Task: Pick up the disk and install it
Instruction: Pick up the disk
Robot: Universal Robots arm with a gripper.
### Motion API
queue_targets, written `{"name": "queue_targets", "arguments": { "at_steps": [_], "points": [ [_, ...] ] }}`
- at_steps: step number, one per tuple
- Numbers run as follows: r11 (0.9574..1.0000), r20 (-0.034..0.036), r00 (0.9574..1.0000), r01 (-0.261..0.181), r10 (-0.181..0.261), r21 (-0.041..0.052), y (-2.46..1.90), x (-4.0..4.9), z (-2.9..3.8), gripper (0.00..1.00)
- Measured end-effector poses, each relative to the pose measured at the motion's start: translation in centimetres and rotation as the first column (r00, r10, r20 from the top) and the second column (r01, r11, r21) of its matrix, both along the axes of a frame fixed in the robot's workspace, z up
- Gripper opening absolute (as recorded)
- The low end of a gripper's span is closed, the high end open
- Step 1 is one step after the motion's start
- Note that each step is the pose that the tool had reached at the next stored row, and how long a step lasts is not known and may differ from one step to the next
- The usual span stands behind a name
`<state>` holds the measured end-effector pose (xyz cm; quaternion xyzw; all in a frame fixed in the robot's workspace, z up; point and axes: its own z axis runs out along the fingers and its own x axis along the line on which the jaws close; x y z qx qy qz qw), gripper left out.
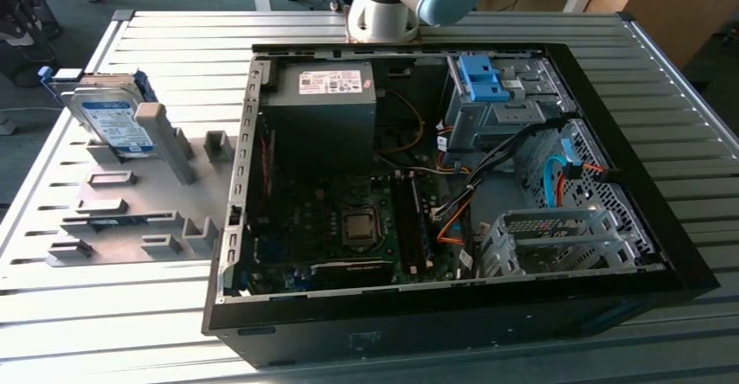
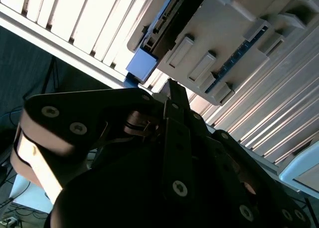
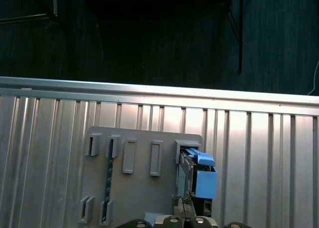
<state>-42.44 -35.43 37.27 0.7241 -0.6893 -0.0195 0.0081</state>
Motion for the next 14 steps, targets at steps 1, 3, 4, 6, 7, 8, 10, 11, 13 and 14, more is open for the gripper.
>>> {"name": "queue_targets", "arguments": {
  "at_steps": [1, 3, 4, 6, 7, 8, 10, 11, 13, 14],
  "points": [
    [1.0, 0.0, 1.0, 0.0, 0.0, 0.0, 0.0, 0.0, 0.0, 0.11],
    [1.0, 0.0, 1.0, 0.0, 0.0, 0.0, 0.0, 0.0, 0.0, 0.11],
    [1.0, 0.0001, 1.0, 0.0, 0.0, 0.0, 0.0, 0.0, -0.01, 0.11],
    [1.0, 0.0009, 1.0, 0.0, 0.0, 0.0, 0.0, 0.0, -0.03, 0.11],
    [1.0, 0.0017, 1.0, 0.0, 0.0, 0.0001, 0.0, 0.0, -0.05, 0.11],
    [1.0, 0.002, 1.0, 0.0, 0.0, 0.0, 0.0, 0.0, -0.05, 0.11],
    [1.0, 0.002, 1.0, 0.0, 0.0, 0.0, 0.0, 0.0, -0.05, 0.11],
    [1.0, 0.0021, 1.0, 0.002, -0.002, -0.0001, 0.0, 0.0, -0.07, 0.11],
    [0.9999, 0.003, 0.9999, 0.017, -0.017, 0.0, 0.0, -0.01, -0.13, 0.16],
    [0.9997, 0.0035, 0.9997, 0.024, -0.024, 0.0, 0.0, 0.0, -0.16, 0.23]
  ]
}}
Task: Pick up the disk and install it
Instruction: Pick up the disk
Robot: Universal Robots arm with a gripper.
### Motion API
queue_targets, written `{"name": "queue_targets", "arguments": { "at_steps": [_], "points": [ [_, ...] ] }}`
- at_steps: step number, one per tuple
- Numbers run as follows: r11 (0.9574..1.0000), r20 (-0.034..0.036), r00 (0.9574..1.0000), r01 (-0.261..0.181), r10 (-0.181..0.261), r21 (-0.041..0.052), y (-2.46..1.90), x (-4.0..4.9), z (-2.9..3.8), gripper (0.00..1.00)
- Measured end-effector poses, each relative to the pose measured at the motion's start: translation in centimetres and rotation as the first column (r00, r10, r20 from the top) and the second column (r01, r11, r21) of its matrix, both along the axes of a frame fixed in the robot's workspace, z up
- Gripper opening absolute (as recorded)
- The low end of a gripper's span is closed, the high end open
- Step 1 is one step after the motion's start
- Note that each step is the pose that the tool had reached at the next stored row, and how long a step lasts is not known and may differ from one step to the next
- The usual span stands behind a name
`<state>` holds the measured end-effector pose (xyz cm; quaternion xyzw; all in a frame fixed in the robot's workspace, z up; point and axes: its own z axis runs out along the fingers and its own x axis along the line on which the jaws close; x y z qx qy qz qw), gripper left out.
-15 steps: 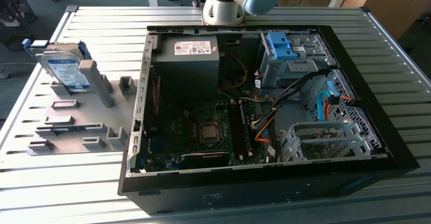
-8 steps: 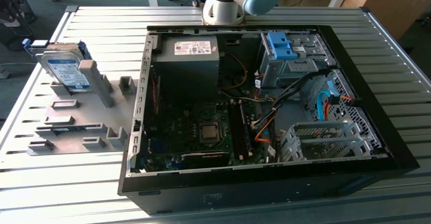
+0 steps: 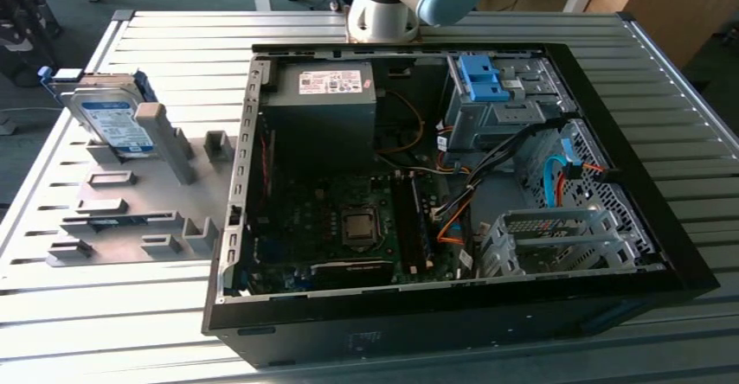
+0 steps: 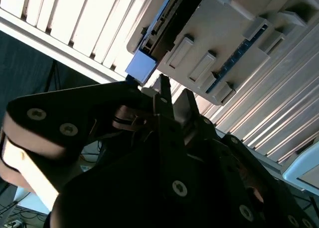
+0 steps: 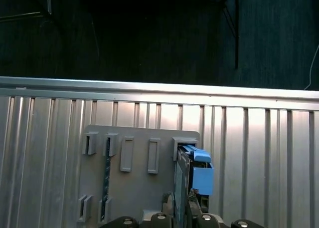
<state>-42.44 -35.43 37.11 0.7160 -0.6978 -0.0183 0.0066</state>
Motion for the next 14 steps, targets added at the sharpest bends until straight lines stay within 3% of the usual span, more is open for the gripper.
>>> {"name": "queue_targets", "arguments": {
  "at_steps": [5, 14],
  "points": [
    [0.9998, 0.0026, 0.9998, 0.022, -0.022, 0.0004, 0.0, 0.0, -0.09, 0.41],
    [0.9997, 0.0027, 0.9997, 0.023, -0.023, 0.0005, 0.0, 0.0, -0.09, 0.41]
  ]
}}
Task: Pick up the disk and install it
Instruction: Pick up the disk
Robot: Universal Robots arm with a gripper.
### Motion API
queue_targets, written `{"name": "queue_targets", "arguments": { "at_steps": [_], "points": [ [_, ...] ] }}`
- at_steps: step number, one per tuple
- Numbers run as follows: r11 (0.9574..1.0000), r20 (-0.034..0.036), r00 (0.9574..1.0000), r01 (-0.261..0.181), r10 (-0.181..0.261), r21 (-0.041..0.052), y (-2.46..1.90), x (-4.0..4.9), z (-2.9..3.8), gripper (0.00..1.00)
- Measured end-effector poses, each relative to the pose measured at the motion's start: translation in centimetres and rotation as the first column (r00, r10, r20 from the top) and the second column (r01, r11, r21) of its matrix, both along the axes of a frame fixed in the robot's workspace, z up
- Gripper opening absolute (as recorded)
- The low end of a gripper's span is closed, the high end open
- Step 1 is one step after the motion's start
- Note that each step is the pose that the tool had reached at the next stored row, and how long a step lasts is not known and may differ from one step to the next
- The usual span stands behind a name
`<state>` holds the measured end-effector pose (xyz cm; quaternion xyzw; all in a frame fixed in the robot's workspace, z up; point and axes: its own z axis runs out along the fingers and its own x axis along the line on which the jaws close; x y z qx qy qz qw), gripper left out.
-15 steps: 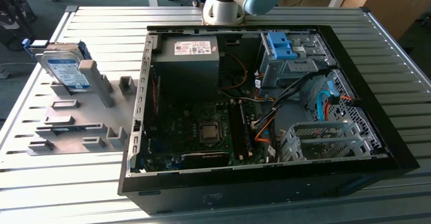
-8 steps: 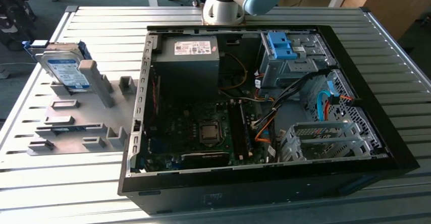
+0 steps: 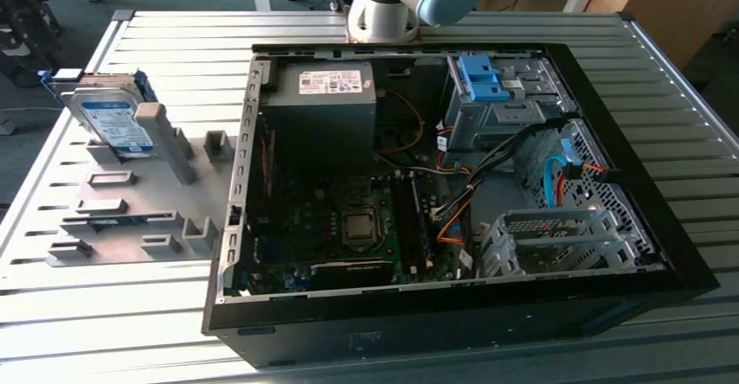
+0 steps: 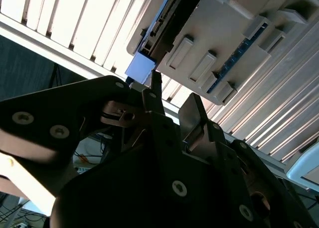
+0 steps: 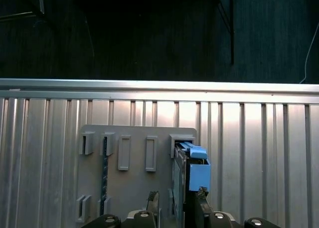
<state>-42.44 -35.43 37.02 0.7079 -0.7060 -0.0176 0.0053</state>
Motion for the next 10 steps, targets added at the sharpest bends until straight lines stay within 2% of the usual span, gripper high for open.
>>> {"name": "queue_targets", "arguments": {
  "at_steps": [9, 10],
  "points": [
    [1.0, 0.0, 1.0, 0.002, -0.002, -0.0001, 0.0, 0.0, 0.0, 0.42],
    [1.0, 0.0001, 1.0, 0.006, -0.006, -0.0001, 0.0, 0.0, -0.02, 0.49]
  ]
}}
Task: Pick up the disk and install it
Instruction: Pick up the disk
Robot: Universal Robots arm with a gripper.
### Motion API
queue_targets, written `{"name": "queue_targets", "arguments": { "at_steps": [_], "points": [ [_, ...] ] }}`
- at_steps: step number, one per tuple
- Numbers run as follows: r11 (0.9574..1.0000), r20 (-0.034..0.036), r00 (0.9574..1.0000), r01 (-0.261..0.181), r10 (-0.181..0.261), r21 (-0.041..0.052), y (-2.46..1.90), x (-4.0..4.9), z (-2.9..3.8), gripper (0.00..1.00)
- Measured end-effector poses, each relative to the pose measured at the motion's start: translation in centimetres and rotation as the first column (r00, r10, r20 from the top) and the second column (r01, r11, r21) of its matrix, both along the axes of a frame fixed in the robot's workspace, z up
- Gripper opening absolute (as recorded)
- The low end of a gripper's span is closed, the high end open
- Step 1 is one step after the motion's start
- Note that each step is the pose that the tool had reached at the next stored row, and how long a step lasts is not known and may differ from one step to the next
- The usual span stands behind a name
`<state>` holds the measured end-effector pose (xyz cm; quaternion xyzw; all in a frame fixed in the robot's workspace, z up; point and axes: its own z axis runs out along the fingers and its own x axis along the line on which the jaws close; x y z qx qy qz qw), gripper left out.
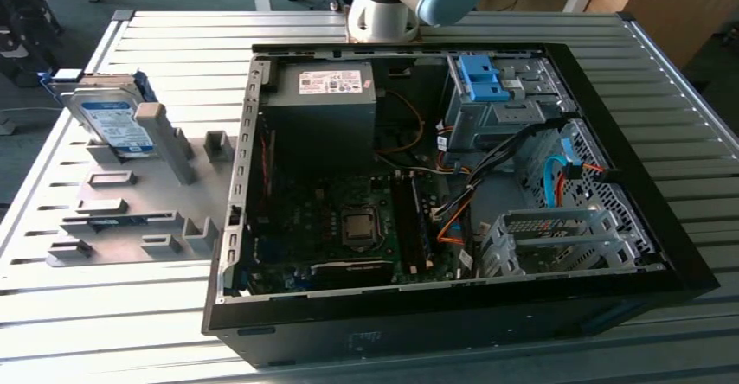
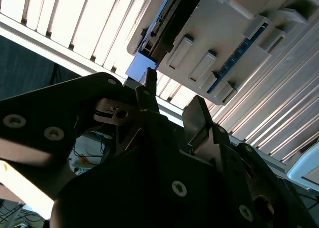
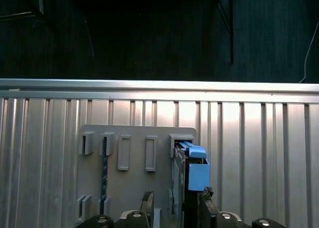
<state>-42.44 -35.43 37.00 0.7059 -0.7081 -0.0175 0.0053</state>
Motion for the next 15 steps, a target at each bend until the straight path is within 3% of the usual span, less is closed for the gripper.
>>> {"name": "queue_targets", "arguments": {
  "at_steps": [7, 12, 15],
  "points": [
    [0.9973, 0.0037, 0.9973, 0.073, -0.073, -0.0014, 0.21, -0.02, -0.47, 0.49],
    [0.9967, 0.0262, 0.9964, 0.081, -0.081, 0.0005, 0.64, -0.21, -0.8, 0.49],
    [0.9969, 0.0287, 0.9965, 0.078, -0.078, 0.0041, 0.63, -0.43, -1.12, 0.49]
  ]
}}
